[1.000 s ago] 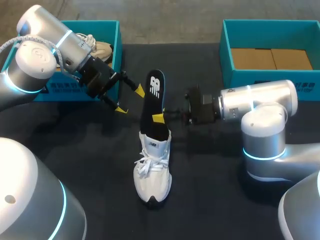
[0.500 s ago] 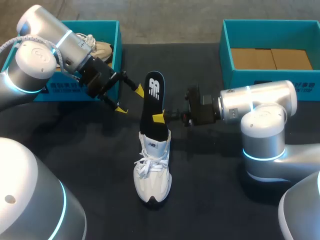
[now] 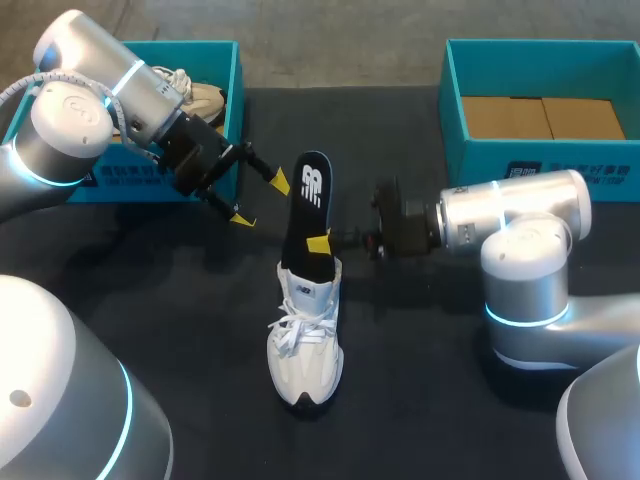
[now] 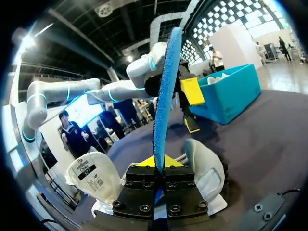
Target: Take the shoe out of the shoebox, open the shoe tongue, remove and reinsert the insole, then place the shoe into the shoebox
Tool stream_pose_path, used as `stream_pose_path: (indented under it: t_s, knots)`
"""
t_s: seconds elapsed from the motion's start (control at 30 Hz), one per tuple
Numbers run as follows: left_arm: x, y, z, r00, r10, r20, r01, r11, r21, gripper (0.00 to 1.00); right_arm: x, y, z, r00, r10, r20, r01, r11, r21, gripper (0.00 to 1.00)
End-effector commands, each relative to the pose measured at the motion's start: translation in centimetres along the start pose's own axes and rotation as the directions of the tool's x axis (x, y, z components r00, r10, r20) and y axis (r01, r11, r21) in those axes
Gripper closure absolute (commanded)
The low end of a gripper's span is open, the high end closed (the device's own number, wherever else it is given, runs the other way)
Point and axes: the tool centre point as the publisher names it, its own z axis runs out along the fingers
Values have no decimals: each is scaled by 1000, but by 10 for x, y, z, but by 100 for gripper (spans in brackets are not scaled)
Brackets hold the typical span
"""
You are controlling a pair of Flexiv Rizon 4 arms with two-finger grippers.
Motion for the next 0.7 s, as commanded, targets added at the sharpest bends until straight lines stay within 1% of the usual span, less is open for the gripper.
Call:
stream_pose_path:
  t_s: [0.03, 0.4, 0.7]
  knots:
    - [0, 0, 0, 1000, 0, -3, 0, 1000, 0, 0, 3, -6, 3, 1000, 6, 5, -6, 1000, -2, 100]
    - [0, 0, 0, 1000, 0, -3, 0, 1000, 0, 0, 6, -19, 7, 999, 45, -7, -45, 999, 6, 100]
    - [0, 0, 0, 1000, 0, -3, 0, 1000, 0, 0, 8, -34, 10, 997, 81, -15, -81, 997, 10, 100]
